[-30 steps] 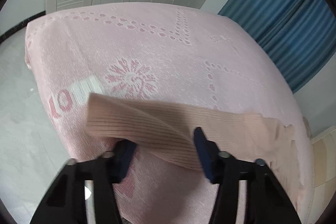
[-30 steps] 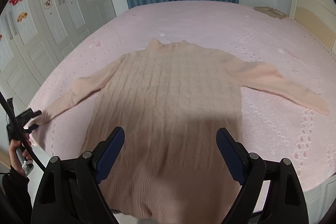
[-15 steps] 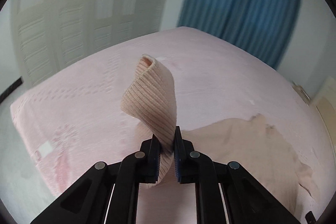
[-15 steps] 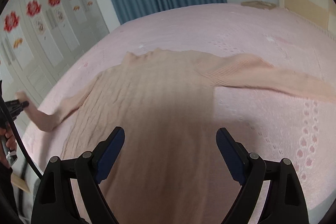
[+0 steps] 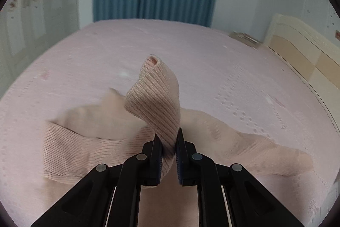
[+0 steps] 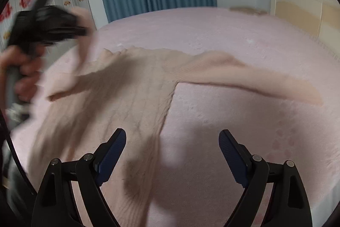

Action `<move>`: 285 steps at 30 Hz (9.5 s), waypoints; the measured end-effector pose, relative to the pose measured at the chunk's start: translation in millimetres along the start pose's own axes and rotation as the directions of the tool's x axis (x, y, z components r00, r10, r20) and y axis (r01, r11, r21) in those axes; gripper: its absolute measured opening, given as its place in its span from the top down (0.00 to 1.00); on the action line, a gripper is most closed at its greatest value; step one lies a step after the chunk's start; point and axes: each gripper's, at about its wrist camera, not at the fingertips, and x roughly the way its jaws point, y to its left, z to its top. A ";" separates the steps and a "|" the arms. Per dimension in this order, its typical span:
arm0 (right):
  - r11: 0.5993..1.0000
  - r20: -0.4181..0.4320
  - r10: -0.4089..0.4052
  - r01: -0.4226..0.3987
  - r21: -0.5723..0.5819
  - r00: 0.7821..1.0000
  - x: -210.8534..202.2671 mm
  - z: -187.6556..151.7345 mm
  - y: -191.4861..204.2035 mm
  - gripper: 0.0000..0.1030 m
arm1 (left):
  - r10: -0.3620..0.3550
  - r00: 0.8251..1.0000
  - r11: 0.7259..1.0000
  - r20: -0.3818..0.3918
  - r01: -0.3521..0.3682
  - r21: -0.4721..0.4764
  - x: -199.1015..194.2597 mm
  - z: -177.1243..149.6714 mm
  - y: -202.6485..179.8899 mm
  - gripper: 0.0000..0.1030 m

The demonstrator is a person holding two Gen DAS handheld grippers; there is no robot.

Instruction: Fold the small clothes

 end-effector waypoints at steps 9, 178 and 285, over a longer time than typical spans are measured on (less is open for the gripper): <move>0.992 0.004 0.009 -0.010 0.126 1.000 2.7 2.3 -23.3 0.15 | -0.120 0.982 0.993 -0.146 0.120 -0.014 21.4 -30.9 -22.5 0.63; 0.995 0.110 -0.066 0.074 -0.070 0.992 12.4 74.4 122.7 1.00 | 0.049 0.994 0.904 0.096 -0.003 -0.427 -57.8 -95.4 258.6 0.27; 0.998 0.069 0.037 -0.041 0.050 0.997 -41.4 -9.7 66.0 0.43 | -0.016 1.000 0.956 -0.023 0.009 -0.292 -108.5 -159.9 226.8 0.36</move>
